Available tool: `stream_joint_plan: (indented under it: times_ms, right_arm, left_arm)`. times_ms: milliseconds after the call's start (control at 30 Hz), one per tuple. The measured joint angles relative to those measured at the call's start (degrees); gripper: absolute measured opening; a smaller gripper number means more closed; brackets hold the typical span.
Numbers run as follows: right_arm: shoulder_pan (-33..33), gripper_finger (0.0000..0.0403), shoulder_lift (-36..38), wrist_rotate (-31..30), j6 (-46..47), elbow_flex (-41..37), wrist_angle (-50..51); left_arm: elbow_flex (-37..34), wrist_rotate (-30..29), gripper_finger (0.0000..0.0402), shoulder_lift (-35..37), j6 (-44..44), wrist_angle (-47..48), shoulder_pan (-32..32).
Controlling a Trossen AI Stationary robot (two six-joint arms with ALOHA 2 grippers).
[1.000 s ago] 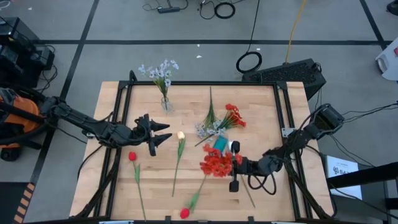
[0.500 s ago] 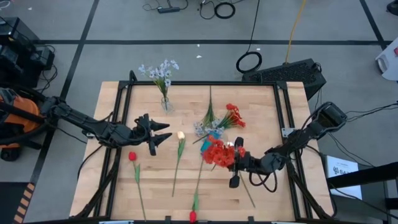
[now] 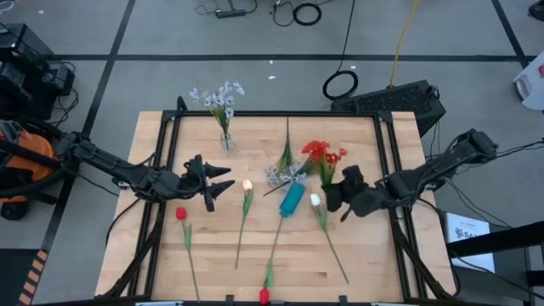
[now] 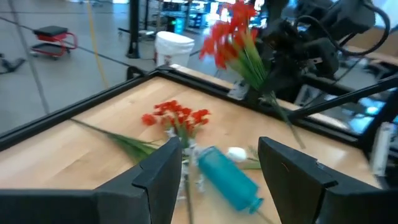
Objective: Sort flowers into vase by color
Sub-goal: Put the right red poppies into the blue vase
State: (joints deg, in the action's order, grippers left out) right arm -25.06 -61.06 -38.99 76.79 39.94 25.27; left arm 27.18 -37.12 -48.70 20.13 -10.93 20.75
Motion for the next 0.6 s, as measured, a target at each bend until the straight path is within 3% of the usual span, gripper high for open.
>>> stream_joint_plan:
  times_ms: [133,300,600]
  right_arm:
    - [2.7,0.0002,-0.04,11.12,9.67,0.0,13.94]
    - [4.27,0.0001,-3.88,22.49,17.68,0.0,24.23]
    - [4.37,0.0047,-12.53,31.99,22.04,0.0,24.05]
  left_arm:
    - [0.0,-2.78,0.0217,0.01,-0.02,1.25,-0.32]
    - [0.0,-3.31,0.0217,0.01,-0.03,1.28,-1.75]
    - [0.0,-3.31,0.0217,0.01,-0.11,1.23,-3.79]
